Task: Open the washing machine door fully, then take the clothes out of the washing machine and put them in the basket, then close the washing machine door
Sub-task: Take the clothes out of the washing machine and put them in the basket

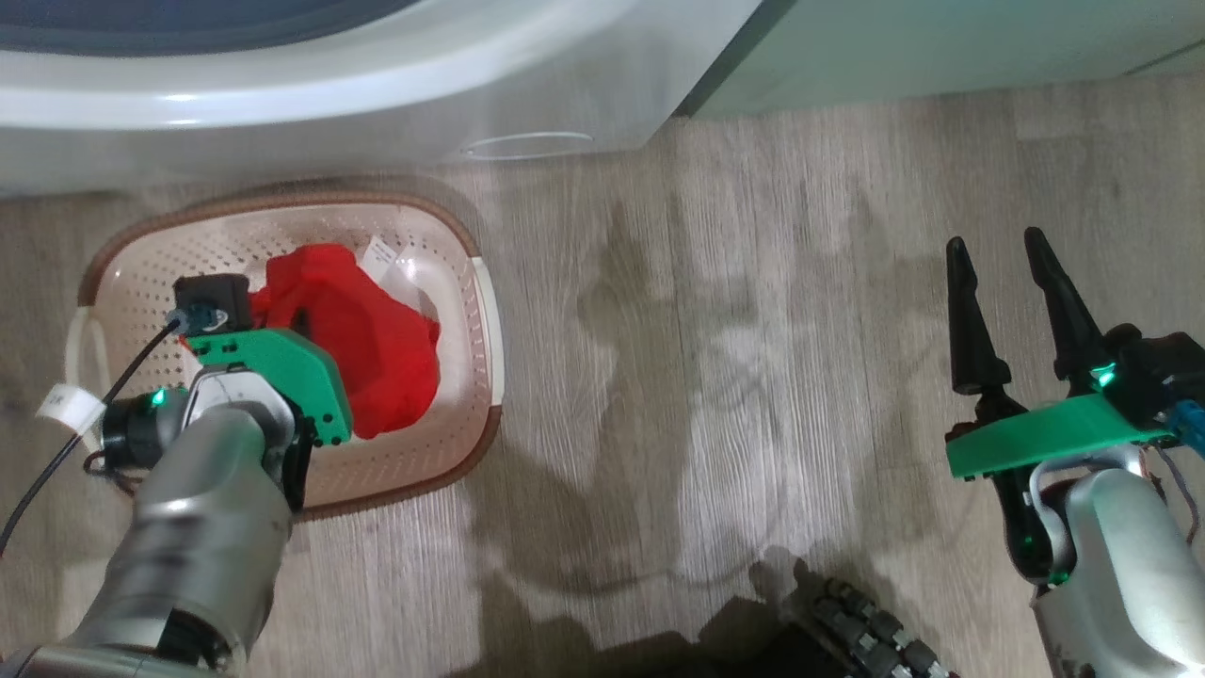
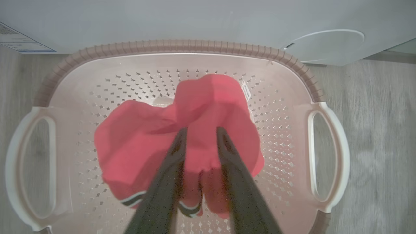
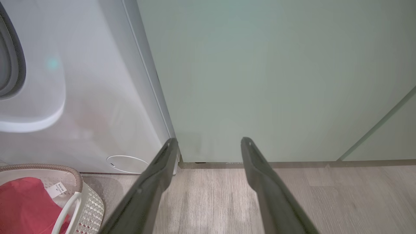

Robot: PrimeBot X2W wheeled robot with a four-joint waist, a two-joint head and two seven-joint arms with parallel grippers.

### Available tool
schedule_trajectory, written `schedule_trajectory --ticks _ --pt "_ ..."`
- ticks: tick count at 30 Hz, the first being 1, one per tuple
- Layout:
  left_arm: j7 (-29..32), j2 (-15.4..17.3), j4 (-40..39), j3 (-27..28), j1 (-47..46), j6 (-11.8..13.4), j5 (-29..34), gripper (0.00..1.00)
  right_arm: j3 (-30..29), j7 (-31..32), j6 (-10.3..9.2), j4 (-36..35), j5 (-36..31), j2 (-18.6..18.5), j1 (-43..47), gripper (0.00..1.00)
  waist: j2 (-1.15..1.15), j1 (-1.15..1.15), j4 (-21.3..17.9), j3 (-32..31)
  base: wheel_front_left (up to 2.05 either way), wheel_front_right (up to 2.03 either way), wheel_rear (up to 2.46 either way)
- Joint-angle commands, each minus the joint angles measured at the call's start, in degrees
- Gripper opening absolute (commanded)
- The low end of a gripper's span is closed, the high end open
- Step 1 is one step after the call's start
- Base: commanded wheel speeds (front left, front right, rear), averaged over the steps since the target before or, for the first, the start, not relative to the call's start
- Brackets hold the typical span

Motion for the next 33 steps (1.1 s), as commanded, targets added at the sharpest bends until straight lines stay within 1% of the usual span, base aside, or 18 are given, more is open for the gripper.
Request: schedule_trajectory --ticks 1,2,3,9,10,13,19,25,27,28,33 --pt "-1.04 1.83 -0.55 1.29 0.56 0.25 -0.83 0.49 0.81 -0.52 0.37 -1.26 0.17 -0.30 1.15 1.00 0.00 0.00 0.04 -0.85 0.00 0.00 0.00" --pt "-1.14 1.75 -0.55 1.21 1.07 0.11 -0.90 0.93 0.88 -0.52 0.37 -1.09 0.19 -0.24 1.25 1.00 0.00 0.00 0.06 -1.41 0.00 0.00 0.00" --pt "-1.39 1.63 -0.54 1.14 1.63 -0.24 -1.00 1.00 0.86 -0.52 0.37 -0.97 0.22 -0.12 1.38 1.00 0.00 0.00 0.13 -2.16 0.00 0.00 0.00" --pt "-5.03 1.03 -0.54 1.81 4.79 -0.86 -2.11 1.00 1.42 -0.52 0.37 -0.28 0.14 0.16 3.14 1.00 0.00 0.00 1.39 -8.69 0.00 0.00 0.00" --pt "-5.92 0.79 -0.72 2.14 5.57 -1.62 -2.46 1.00 1.66 -0.52 0.37 -0.05 0.17 0.11 3.88 1.00 0.00 0.00 2.05 -11.29 0.00 0.00 0.00" --pt "-6.44 0.87 -2.22 2.46 7.10 -2.55 -2.43 1.00 2.18 -0.52 0.37 0.33 0.24 0.05 5.08 1.00 0.00 0.00 2.90 -15.07 0.00 0.00 0.00" --pt "-6.51 2.11 -11.66 5.37 13.23 -3.58 -1.04 1.00 2.79 -0.52 0.37 0.90 0.08 0.23 8.01 1.00 0.00 0.00 4.07 -23.20 0.00 0.00 0.00" --pt "-6.52 2.52 -21.86 10.24 20.63 -4.37 1.75 1.00 2.81 -0.52 0.37 1.01 -0.11 0.49 11.62 1.00 0.00 0.00 4.70 -30.57 0.00 0.00 0.00" --pt "-6.52 2.37 -25.61 11.93 22.80 -4.59 2.97 1.00 2.34 -0.52 0.37 0.69 -0.03 0.55 12.58 1.00 0.00 0.00 4.98 -31.94 0.00 0.00 0.00" --pt "-6.52 2.37 -25.61 11.93 22.80 -4.59 2.97 1.00 2.34 -0.52 0.37 0.69 -0.03 0.55 12.58 1.00 0.00 0.00 4.98 -31.94 0.00 0.00 0.00" --pt "-6.53 1.62 -34.58 16.00 27.42 -5.11 5.65 1.00 1.25 -0.52 0.37 -0.26 -0.32 0.84 14.04 1.00 0.00 0.00 5.63 -34.18 0.00 0.00 0.00"
